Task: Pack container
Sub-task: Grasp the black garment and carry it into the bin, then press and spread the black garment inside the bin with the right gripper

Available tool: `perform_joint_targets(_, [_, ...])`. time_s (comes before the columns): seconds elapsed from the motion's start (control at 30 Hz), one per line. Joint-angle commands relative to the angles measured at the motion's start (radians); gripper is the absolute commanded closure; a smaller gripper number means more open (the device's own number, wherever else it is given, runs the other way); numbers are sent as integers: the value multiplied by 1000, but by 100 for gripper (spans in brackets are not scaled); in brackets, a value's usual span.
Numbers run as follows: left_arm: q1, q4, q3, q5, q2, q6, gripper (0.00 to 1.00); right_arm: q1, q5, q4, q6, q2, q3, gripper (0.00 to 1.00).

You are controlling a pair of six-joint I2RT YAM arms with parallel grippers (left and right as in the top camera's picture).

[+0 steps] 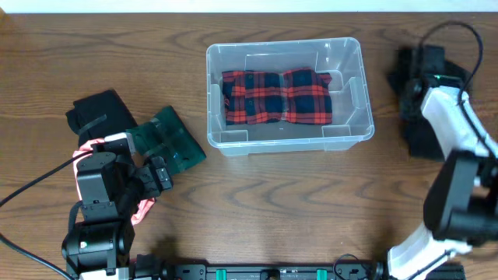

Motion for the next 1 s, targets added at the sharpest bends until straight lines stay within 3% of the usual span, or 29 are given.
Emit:
perform_joint_targets(0.0, [-3, -2, 23, 2, 0, -5, 2, 92, 14, 27, -49, -186, 59, 99])
perform_joint_targets(0.23, [-3, -2, 23, 2, 0, -5, 2, 350, -92, 72, -201, -357, 60, 99])
perform_joint_targets(0.5, [-3, -2, 23, 2, 0, -5, 2, 607, -116, 22, -229, -305, 60, 99])
perform_joint_targets(0.97, [-3, -2, 23, 2, 0, -5, 2, 693, -251, -201, -305, -104, 60, 99])
